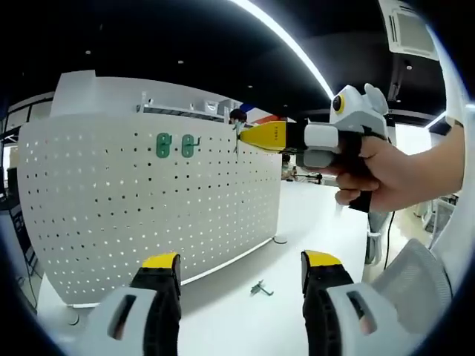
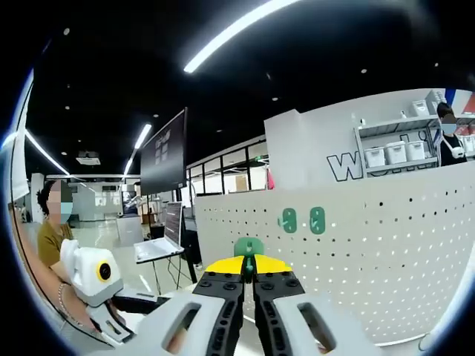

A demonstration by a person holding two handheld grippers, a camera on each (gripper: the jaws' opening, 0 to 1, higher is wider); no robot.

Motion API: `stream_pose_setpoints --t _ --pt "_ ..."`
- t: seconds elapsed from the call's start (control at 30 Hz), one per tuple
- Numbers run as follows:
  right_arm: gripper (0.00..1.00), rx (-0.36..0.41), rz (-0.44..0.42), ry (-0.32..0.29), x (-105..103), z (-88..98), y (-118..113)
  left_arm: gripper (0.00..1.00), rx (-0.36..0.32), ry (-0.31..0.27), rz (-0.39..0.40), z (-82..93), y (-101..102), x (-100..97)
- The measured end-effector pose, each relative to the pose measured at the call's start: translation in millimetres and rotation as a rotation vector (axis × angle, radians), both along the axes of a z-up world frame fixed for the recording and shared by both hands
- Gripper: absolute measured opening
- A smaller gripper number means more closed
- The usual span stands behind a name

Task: Insert the hook assembly into the mounting plate slot until the hook locks in place.

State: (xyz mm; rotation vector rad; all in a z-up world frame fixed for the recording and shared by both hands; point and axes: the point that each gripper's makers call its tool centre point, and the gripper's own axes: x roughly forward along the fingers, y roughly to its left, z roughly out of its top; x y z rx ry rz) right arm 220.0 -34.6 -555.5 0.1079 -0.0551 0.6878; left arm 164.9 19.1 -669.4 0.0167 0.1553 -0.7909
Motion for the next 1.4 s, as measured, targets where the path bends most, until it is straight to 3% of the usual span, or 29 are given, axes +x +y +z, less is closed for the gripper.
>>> stream_pose_setpoints --t 0.27,0.8,1.4 --pt "0.0 0.004 -0.042 -0.018 15 13.5 -16 0.67 0.027 0.02 -0.001 -14.6 8 -7.1" --pt "0.0 0.0 -0.129 -0.023 46 23.6 -39 0.67 0.044 0.069 0.001 -37.6 19 -22.2" --pt "0.0 -0.041 -0.251 -0.035 77 26.3 -61 0.68 0.053 0.073 -0.012 -44.3 21 -28.7"
